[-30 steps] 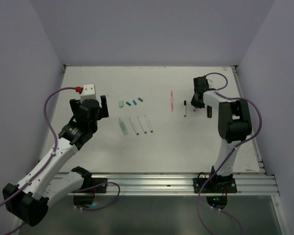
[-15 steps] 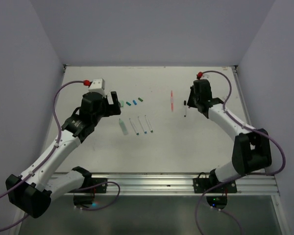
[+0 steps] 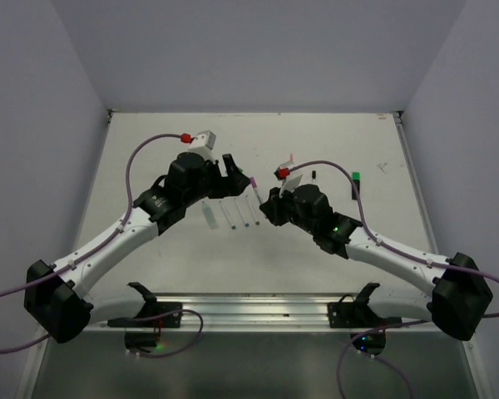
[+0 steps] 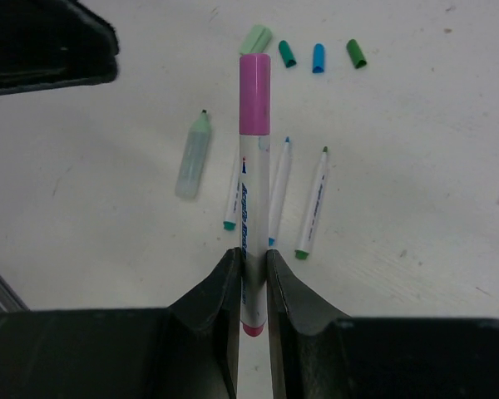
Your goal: Open the pen caps
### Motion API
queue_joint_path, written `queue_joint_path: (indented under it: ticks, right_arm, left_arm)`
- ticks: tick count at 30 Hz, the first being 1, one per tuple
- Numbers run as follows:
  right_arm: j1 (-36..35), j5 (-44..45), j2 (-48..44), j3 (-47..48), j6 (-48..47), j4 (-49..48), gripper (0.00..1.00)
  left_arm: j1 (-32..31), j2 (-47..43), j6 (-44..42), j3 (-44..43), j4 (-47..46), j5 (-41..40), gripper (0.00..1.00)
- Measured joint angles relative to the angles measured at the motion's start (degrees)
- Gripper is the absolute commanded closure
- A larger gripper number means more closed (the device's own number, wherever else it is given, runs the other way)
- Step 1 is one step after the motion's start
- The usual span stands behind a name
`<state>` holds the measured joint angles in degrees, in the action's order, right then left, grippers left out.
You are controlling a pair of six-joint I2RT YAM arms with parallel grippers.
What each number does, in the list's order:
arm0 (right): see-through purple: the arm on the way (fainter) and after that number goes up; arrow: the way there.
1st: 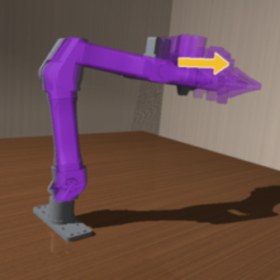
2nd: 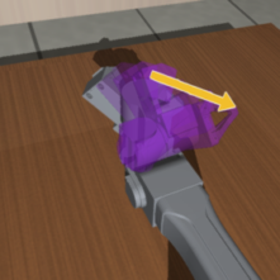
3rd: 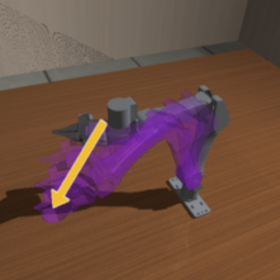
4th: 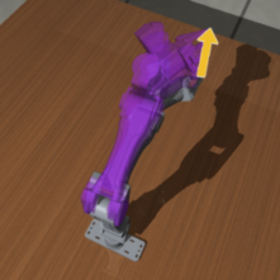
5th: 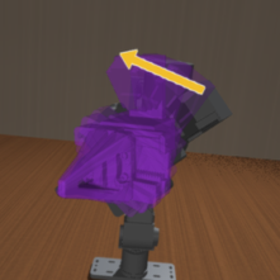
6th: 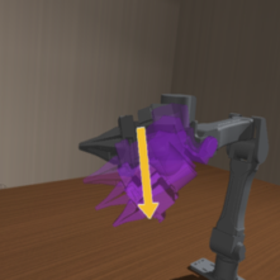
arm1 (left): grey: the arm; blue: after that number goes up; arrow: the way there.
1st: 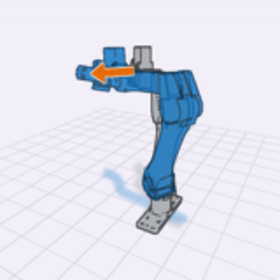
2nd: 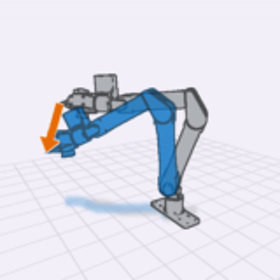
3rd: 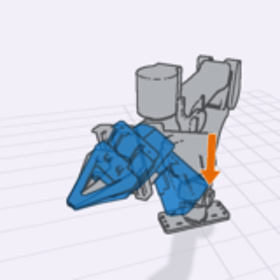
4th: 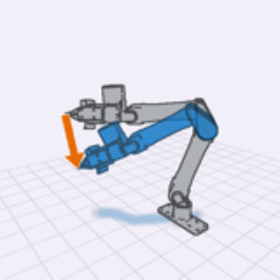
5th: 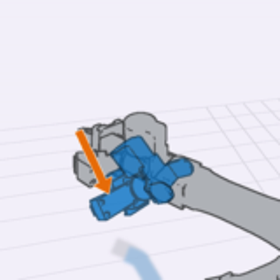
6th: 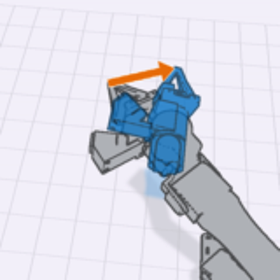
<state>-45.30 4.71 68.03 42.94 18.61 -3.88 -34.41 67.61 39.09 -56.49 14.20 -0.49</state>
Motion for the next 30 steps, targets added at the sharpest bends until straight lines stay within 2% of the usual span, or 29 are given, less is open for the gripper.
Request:
queue_joint_path:
  ticks: [3, 7, 23, 26, 30]
  right_arm:
    - [-2.8, 0.0, 0.0, -1.2, -0.4, -1.9, 1.0]
    - [-5.0, 0.1, 0.2, -1.2, -0.8, -4.1, 1.0]
    - [-6.6, 0.3, 1.1, -1.2, -1.2, -7.8, 1.0]
    - [-6.7, 0.3, 1.2, -1.2, -1.2, -7.9, 1.0]
    - [-6.8, 0.4, 1.4, -1.3, -1.2, -8.1, 1.0]
  left_arm:
    - [-3.0, 1.7, 1.8, -0.4, -2.2, -0.7, 0.25]
    - [-3.6, 3.1, 4.0, -0.4, -3.2, -2.9, 0.32]
    - [-5.5, 6.2, 7.9, -0.4, -6.0, -6.0, 0.64]
    - [-5.8, 6.4, 8.1, -0.4, -6.0, -6.2, 0.74]
    - [-5.9, 6.4, 8.7, -0.4, -6.3, -6.4, 0.92]
